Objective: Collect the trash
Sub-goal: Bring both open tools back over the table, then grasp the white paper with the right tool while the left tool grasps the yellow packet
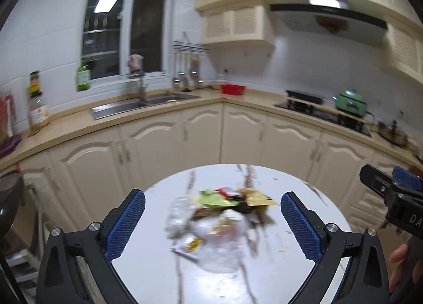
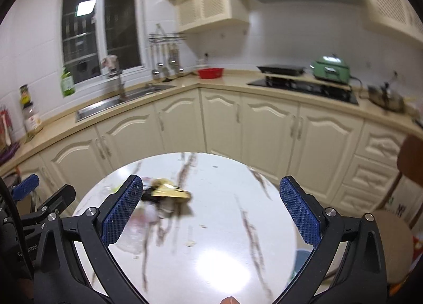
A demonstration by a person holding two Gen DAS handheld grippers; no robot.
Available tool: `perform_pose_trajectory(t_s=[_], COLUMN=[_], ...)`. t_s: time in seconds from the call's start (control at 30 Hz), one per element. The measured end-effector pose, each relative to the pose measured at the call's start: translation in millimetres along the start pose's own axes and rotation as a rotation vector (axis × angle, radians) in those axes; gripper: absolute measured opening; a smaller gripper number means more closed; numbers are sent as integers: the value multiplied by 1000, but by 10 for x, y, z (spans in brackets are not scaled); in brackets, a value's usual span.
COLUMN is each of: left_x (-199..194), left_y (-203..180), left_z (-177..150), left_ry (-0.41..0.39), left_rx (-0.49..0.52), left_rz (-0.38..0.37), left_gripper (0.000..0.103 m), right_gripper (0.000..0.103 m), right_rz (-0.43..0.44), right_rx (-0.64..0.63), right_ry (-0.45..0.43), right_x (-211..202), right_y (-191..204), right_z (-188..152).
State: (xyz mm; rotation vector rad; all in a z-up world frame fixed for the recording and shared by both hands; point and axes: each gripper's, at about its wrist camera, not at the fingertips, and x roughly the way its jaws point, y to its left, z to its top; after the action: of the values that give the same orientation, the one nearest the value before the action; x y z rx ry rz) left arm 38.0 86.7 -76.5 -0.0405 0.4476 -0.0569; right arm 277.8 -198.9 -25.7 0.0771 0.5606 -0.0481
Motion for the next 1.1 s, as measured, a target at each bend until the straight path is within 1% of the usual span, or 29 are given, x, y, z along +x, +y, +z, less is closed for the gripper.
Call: perform_pose_trajectory(t_s=[0.1, 0.17, 0.2, 0.3, 0.37, 0.4, 0.47, 0.57, 0.6, 0.67, 0.73, 0.8, 0.87, 0.9, 0.97, 1.07, 1.1], left_x=[-136, -227, -204, -167, -91, -110, -17, 62, 139, 206, 317, 391, 676, 739, 1068, 1427, 1551], left_y=[94, 133, 109, 79, 14, -20, -74, -156, -145, -176, -168, -183, -55, -56, 52, 113, 146], left_z=[-66, -143, -128, -204, -205, -275, -231, -269, -211, -214, -169, -195, -11, -32, 103, 143, 144], left_ry=[-7, -10, -5, 25, 48, 59, 79, 126, 139, 163, 190, 216, 240, 258, 285, 329, 344], left_rx=[-30, -45, -52, -73, -79, -79, -78, -64, -61, -59, -59, -59, -63, -66, -74, -80, -81], left_rz=[37, 61, 67, 79, 85, 89, 85, 79, 75, 74, 73, 83, 88, 92, 93, 91, 87], left_gripper=[101, 102, 102, 102, 102, 102, 102, 102, 102, 102, 102, 102, 102, 102, 102, 101, 101], right_gripper=[103, 103, 103, 103, 103, 103, 103, 103, 103, 103, 103, 103, 103, 103, 103, 103, 100], right_rz=[8, 6, -2, -13, -7, 2, 29, 48, 51, 54, 77, 85, 104, 120, 137, 159, 169], right_rx=[-42, -68, -80, -89, -90, -92, -90, -106, -113, -103, -97, -109, -118, -123, -140, -154, -155], right_ry=[-41, -63, -59, 11, 34, 49, 79, 160, 183, 212, 252, 281, 294, 299, 312, 329, 338], right_x=[-74, -101, -81, 83, 146, 193, 280, 492, 565, 669, 771, 874, 939, 972, 1032, 1148, 1197], right_y=[291, 393, 447, 518, 497, 478, 420, 374, 357, 302, 281, 312, 372, 417, 531, 667, 717], right_z=[0, -21, -38, -101, -153, -185, -242, -326, -371, -442, -520, -585, -618, -627, -654, -681, -690])
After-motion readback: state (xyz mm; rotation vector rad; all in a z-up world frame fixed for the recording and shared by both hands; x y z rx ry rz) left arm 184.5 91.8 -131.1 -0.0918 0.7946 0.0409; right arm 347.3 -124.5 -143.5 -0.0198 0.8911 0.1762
